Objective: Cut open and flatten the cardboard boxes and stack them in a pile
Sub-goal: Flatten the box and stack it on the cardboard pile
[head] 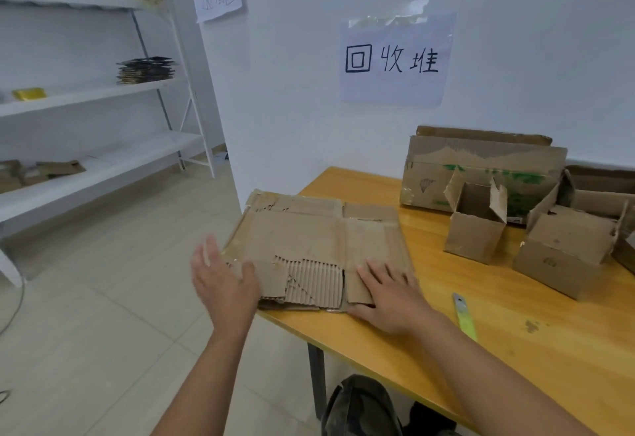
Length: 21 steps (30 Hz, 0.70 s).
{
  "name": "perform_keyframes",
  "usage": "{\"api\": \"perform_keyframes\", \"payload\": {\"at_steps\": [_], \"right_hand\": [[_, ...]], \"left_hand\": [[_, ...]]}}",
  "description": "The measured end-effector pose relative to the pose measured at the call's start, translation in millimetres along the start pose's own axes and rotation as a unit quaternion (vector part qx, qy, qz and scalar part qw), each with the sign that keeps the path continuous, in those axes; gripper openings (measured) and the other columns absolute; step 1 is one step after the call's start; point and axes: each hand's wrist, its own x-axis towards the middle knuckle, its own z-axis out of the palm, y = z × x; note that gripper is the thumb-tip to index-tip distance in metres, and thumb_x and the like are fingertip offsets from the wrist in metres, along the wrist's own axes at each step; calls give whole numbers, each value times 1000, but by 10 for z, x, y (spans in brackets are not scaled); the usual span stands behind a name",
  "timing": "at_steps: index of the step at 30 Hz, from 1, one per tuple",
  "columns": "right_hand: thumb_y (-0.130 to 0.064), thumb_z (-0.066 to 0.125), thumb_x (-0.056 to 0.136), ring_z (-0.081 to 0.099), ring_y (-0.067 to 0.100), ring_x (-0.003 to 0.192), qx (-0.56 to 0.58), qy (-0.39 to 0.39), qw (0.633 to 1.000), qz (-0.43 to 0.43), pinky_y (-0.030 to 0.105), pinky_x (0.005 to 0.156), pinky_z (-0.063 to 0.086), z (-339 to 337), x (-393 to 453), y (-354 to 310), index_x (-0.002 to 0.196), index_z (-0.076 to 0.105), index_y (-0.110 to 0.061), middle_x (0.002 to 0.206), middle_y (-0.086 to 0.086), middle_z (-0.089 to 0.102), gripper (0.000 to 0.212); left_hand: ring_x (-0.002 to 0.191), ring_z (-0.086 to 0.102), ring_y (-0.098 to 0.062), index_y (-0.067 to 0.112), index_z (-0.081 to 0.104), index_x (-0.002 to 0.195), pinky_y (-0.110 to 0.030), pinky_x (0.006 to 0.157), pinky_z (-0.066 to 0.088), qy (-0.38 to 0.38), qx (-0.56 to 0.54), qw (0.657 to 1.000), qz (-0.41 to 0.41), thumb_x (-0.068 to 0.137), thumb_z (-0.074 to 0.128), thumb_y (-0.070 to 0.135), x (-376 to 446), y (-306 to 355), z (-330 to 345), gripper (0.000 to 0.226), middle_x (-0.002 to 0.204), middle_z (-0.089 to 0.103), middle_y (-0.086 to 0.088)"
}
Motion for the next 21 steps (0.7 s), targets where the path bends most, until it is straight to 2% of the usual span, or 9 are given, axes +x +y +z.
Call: {"api": "perform_keyframes", "payload": {"at_steps": [2,4,6,9,12,14,18,21], "right_hand": [[-92,26,77,-20,25,151,-17,-23,1000,11,53,121,-11,47,7,-19,157,-13,-31,165,-5,-20,107],[-94,19,75,-23,25,150,-23,-32,999,20,53,120,-14,66,4,-25,156,-15,-31,163,-5,-23,108],[-89,14,81,-22,23,150,-11,-30,999,23,52,120,-14,64,5,-20,157,-12,-32,164,-6,-21,98],[-73,13,95,-11,22,153,14,-25,999,19,49,121,-7,-3,20,2,158,2,-36,167,-7,-9,74],[-61,16,100,15,24,148,22,5,1000,11,49,118,10,-148,119,1,149,33,-37,162,-5,21,57],[-59,19,101,20,25,146,19,34,999,4,48,118,13,-228,274,-11,144,40,-34,158,-2,28,54],[-62,20,100,-13,27,152,20,11,1000,18,51,122,-7,-251,691,68,157,9,-37,167,-1,-6,63],[-69,17,97,-15,27,152,10,-8,999,41,53,121,-7,-162,845,98,157,2,-39,167,-3,-10,68]], "left_hand": [[149,8,-30,25,19,155,-49,121,9,-93,103,986,92,93,57,35,-13,128,121,73,162,14,-10],[151,-4,-29,34,10,156,-48,122,-1,-191,180,952,158,98,43,50,-28,258,297,70,165,1,-5],[151,-15,-27,41,3,156,-50,120,-10,-279,221,915,191,99,30,60,1,357,493,66,166,-9,0],[149,-18,-33,46,2,154,-57,117,-14,-375,286,862,185,95,20,70,78,410,725,67,165,-11,0],[150,-15,-34,49,3,153,-61,116,-12,-412,327,836,155,91,13,75,74,340,813,68,165,-10,1],[150,-14,-32,51,2,152,-60,117,-11,-413,324,838,149,91,11,76,47,289,817,67,165,-9,3],[151,-14,-30,53,2,151,-58,118,-12,-418,321,833,169,89,12,78,84,241,807,68,165,-10,5],[151,-15,-29,54,2,151,-57,118,-10,-442,314,817,197,89,15,79,203,171,795,69,165,-11,6]]}}
